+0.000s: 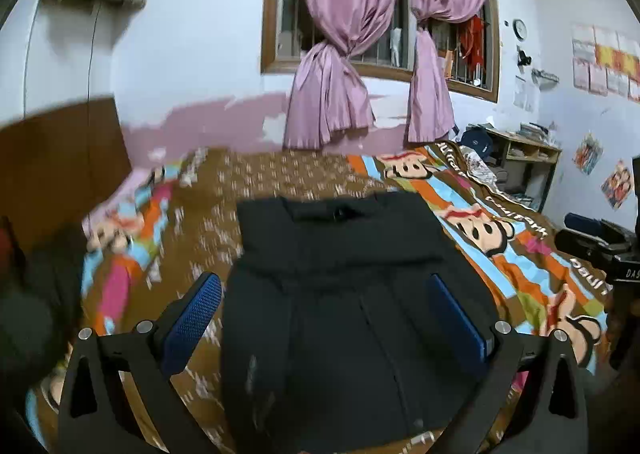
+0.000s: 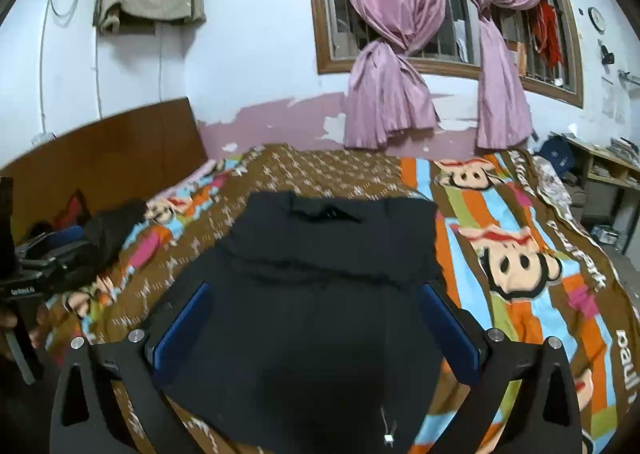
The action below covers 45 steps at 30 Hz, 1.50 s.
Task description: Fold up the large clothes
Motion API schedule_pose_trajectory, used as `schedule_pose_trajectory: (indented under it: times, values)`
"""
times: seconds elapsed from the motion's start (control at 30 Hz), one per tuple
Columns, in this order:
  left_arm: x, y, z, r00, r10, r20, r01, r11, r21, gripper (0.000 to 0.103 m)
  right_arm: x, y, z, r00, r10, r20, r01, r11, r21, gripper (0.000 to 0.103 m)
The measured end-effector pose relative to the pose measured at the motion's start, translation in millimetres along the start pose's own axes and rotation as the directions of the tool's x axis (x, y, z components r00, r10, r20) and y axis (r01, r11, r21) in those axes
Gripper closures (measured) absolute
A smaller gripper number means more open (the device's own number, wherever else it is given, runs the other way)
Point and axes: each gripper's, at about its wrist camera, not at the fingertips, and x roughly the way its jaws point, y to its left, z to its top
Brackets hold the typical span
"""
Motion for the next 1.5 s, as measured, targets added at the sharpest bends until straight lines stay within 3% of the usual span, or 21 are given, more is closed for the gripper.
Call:
schedule_pose_trajectory:
  times: [0.2,0.3,0.4,0.57,0.83,1.0,1.1,1.3,1.43,1.5]
  values:
    - [13,4,-42,0.995,0.016,-0.100,-0.014,1.000,0.018,0.002,19,-2,-43,0.995,0.008,-0.095,-0.006,1.000,0.026,0.000]
    - [28,-3,-63,0.980,0.055,-0.193,-0.043,0.997,0.064,0.002,34,-1,-59,0.988,0.010,-0.155,-0.004,0.999,0.035,0.000]
    - [43,-6,-89,0.953,0.086,-0.289,-0.060,0.994,0.096,0.002,48,4,-78,0.973,0.017,-0.230,-0.011,1.000,0.028,0.000]
    - [57,-3,-121,0.913,0.083,-0.399,-0.045,0.994,0.104,0.002,70,12,-113,0.930,0.038,-0.366,-0.037,0.999,0.010,0.000]
    - [71,-6,-152,0.872,0.100,-0.480,-0.019,0.985,0.172,0.002,93,31,-158,0.853,0.027,-0.521,-0.061,0.997,-0.048,0.000]
    - [85,-2,-171,0.820,0.143,-0.554,-0.038,0.980,0.197,0.002,106,32,-175,0.816,-0.013,-0.578,-0.032,0.997,-0.067,0.000]
    - [89,1,-176,0.805,0.182,-0.565,-0.063,0.973,0.223,0.002,111,31,-173,0.816,-0.027,-0.578,-0.019,0.997,-0.074,0.000]
    - [92,10,-179,0.796,0.189,-0.575,-0.081,0.975,0.208,0.002,134,37,-172,0.834,-0.134,-0.535,0.072,0.988,-0.136,0.000]
    - [92,12,-177,0.800,0.196,-0.567,-0.083,0.972,0.220,0.002,138,39,-172,0.864,-0.153,-0.480,0.080,0.982,-0.169,0.000]
    - [89,12,-175,0.815,0.182,-0.550,-0.077,0.975,0.209,0.002,134,35,-168,0.876,-0.144,-0.461,0.084,0.985,-0.147,0.000]
